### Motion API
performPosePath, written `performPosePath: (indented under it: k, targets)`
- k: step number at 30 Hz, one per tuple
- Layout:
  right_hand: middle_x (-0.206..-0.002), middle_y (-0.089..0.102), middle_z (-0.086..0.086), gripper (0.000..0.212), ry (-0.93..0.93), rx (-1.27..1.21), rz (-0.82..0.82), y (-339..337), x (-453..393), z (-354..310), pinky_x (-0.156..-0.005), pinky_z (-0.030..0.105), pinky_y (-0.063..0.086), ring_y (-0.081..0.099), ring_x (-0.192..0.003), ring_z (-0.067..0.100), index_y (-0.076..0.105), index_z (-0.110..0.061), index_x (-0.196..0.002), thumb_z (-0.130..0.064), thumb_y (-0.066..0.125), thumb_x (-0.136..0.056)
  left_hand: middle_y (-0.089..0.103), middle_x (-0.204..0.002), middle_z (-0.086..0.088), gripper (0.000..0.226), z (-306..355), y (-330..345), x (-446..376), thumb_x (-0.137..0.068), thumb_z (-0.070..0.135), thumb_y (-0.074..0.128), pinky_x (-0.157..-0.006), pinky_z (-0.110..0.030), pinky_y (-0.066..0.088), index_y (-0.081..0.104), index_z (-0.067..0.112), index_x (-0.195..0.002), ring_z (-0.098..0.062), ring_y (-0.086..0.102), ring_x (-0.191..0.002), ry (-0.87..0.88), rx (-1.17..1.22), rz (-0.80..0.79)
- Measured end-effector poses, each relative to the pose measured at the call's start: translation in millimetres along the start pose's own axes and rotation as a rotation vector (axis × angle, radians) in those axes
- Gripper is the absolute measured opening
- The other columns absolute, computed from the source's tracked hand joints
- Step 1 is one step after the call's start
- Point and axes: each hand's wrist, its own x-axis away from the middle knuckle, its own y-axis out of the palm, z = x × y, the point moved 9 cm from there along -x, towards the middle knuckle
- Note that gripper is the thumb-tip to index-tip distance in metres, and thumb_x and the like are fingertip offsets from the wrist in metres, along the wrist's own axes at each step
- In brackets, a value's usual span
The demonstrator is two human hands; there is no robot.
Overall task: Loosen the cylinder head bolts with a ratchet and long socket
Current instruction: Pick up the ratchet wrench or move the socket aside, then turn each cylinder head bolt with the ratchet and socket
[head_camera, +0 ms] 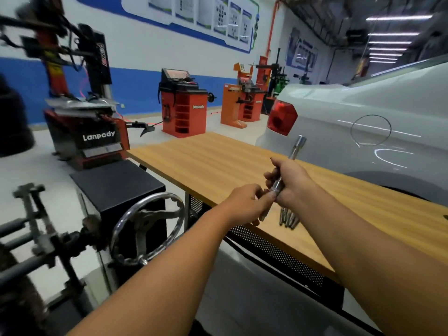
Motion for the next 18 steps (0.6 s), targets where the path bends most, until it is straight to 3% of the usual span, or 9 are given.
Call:
performPosePath:
  k: [2,4,7,10,12,14,18]
  targets:
    - [-0.069,0.06,0.006,0.033,-0.032,-0.006,-0.102,61,26,-10,-0.072,0.039,0.051,0.056,-0.066,0.021,0.052,-0.014,-0.077,-0.031,0.059,-0.104,0.073,-0.085,-0.006,0.037,6,-53,22,-0.106,0.055,0.049,-0.063,-0.036,0.06,0.061,0.021,-0.106,-0.017,0.072,-0.066,0.014,-0.024,0.077]
    - [-0.06,0.059,0.001,0.033,-0.075,-0.027,-0.205,126,58,-17,-0.082,0.041,0.055,0.064,-0.073,0.02,0.053,-0.013,-0.078,-0.032,0.061,-0.104,0.068,-0.082,-0.002,0.038,9,-113,53,-0.108,0.057,0.042,-0.067,-0.037,0.056,0.059,0.024,-0.095,-0.02,0.068,-0.073,0.028,-0.105,0.193]
    - [-0.057,0.065,0.002,0.033,-0.067,-0.046,-0.424,228,119,-14,-0.078,0.034,0.049,0.063,-0.075,0.02,0.053,-0.013,-0.08,-0.035,0.06,-0.105,0.064,-0.086,0.001,0.033,10,-205,119,-0.111,0.046,0.041,-0.076,-0.044,0.054,0.059,0.025,-0.092,-0.028,0.063,-0.085,0.047,-0.206,0.429]
    - [-0.074,0.074,0.006,0.027,-0.071,-0.01,-0.627,317,179,-3,-0.072,0.033,0.05,0.064,-0.072,0.021,0.061,-0.013,-0.101,-0.04,0.06,-0.103,0.069,-0.097,-0.008,0.02,10,-273,190,-0.107,0.026,0.051,-0.062,-0.034,0.051,0.057,0.022,-0.126,-0.028,0.068,-0.081,0.047,-0.274,0.602]
    - [-0.079,0.077,0.005,0.036,-0.095,0.085,-0.812,385,242,21,-0.078,0.037,0.054,0.068,-0.079,0.023,0.067,-0.01,-0.108,-0.045,0.062,-0.101,0.07,-0.106,-0.017,0.049,4,-324,262,-0.104,0.015,0.052,-0.061,-0.038,0.058,0.039,0.029,-0.149,-0.034,0.071,-0.081,0.009,-0.277,0.687]
    - [-0.088,0.08,0.003,0.037,-0.135,0.178,-0.984,437,305,47,-0.084,0.042,0.055,0.072,-0.091,0.023,0.071,-0.011,-0.109,-0.046,0.066,-0.098,0.069,-0.116,-0.015,0.062,3,-365,337,-0.105,0.017,0.053,-0.072,-0.045,0.063,0.026,0.032,-0.159,-0.032,0.072,-0.089,0.002,-0.258,0.765]
    - [-0.094,0.075,0.005,0.029,-0.288,0.282,-1.259,507,404,96,-0.073,0.038,0.055,0.07,-0.084,0.022,0.069,-0.02,-0.101,-0.048,0.068,-0.094,0.069,-0.113,-0.01,0.032,-19,-418,479,-0.106,0.015,0.057,-0.092,-0.058,0.059,0.047,0.02,-0.136,-0.031,0.071,-0.104,-0.093,-0.219,0.968]
